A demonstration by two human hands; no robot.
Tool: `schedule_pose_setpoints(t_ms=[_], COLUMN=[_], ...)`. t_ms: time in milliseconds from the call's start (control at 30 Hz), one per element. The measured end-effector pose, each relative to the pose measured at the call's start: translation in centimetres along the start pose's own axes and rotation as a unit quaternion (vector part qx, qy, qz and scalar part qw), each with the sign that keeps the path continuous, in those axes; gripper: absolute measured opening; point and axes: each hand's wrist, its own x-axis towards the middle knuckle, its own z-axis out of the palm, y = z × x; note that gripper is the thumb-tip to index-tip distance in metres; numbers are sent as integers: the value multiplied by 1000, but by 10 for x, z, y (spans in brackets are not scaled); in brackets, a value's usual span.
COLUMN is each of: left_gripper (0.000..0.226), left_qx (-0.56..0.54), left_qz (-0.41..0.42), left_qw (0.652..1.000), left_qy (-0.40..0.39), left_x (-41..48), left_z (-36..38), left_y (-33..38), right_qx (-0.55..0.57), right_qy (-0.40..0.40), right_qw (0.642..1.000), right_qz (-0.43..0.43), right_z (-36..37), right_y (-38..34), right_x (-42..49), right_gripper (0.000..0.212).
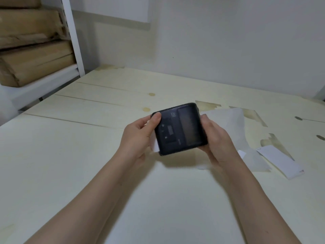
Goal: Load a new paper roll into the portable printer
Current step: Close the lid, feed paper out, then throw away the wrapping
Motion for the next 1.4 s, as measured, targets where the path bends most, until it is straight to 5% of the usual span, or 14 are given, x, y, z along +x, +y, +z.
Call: schedule_pose_setpoints(t_ms=[100, 300, 433, 533, 667, 800, 933, 1167, 1400], left_gripper=[29, 55, 43, 40, 26, 32, 38, 21, 28], left_qx=[17, 4, -77, -118, -61, 2, 24, 22, -10], left_qz=[27, -1, -87, -60, 22, 84, 118, 122, 46], left_qw=[999, 1000, 990, 989, 997, 996, 993, 992, 997], left_qy=[-4, -17, -80, -68, -38, -13, 5, 36, 61], left_x=[0, -3, -10, -9, -9, -13, -20, -21, -10], left_z=[0, 4, 15, 22, 20, 23, 29, 28, 24], left_y=[6, 1, -9, -15, -12, -14, -14, -14, -17], right_qx=[-48, -19, 84, 115, -35, -159, -169, -209, -114], right_qy=[-36, 68, 162, 157, 118, 135, 184, 186, 156], right_qw=[998, 997, 983, 981, 992, 975, 957, 944, 981], right_qz=[8, -11, 7, 22, 16, -79, -145, -174, 5], right_z=[8, 15, 18, 15, 4, 11, 13, 14, 16], right_y=[4, 7, 14, 12, 7, 8, 8, 9, 12], right_x=[1, -2, -1, -2, -1, -5, -6, -1, 6], right_gripper=[63, 47, 54, 41, 54, 71, 51, 74, 66])
